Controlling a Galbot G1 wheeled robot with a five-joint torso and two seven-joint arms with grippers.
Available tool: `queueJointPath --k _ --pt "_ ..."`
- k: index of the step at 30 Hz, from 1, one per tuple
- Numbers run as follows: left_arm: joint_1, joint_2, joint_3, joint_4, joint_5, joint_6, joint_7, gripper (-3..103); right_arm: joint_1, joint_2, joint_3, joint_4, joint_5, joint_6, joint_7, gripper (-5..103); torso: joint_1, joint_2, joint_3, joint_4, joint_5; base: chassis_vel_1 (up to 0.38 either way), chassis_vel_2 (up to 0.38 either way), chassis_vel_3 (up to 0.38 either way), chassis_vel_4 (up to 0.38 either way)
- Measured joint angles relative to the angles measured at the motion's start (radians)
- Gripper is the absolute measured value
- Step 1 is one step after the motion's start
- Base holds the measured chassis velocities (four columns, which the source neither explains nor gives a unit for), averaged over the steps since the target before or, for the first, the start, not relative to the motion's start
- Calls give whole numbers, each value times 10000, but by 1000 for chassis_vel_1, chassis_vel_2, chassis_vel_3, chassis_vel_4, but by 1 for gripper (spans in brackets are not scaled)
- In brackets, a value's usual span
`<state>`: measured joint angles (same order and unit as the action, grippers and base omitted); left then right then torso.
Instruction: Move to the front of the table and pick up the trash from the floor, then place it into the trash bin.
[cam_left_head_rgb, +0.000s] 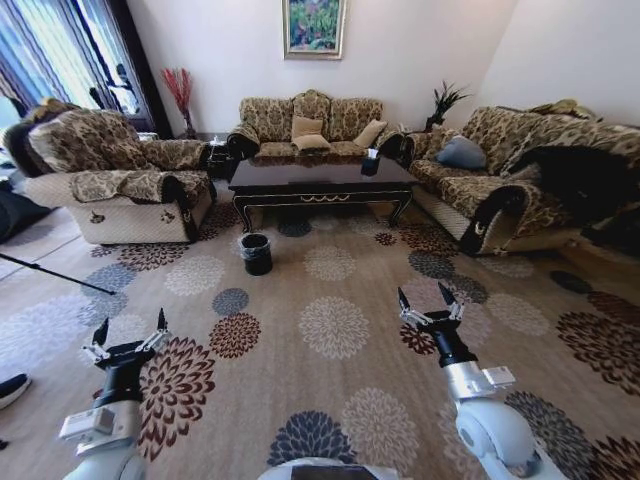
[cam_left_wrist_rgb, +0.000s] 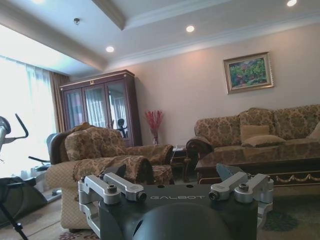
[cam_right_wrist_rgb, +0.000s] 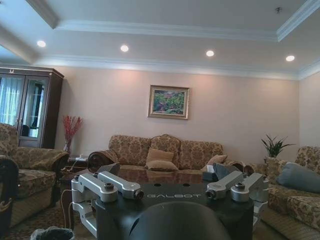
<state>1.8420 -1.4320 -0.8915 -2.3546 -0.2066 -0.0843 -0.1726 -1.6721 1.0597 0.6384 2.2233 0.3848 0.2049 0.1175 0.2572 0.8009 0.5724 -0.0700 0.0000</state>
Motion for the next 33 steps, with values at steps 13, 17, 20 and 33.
queueJointPath --k 13,17,20,33 --pt "0 0 0 0 0 0 1 100 -1 0 1 0 0 0 0 100 157 375 215 -6 0 -31 -31 -26 -35" --pt "0 0 0 0 0 0 2 100 0 1 0 0 0 0 0 100 183 430 243 0 0 0 0 0 0" --pt "0 0 1 0 0 0 1 100 0 0 0 0 0 0 0 100 197 463 263 -1 0 0 0 0 0" --pt "0 0 0 0 0 0 1 100 0 0 0 0 0 0 0 100 217 507 287 0 0 0 0 0 0"
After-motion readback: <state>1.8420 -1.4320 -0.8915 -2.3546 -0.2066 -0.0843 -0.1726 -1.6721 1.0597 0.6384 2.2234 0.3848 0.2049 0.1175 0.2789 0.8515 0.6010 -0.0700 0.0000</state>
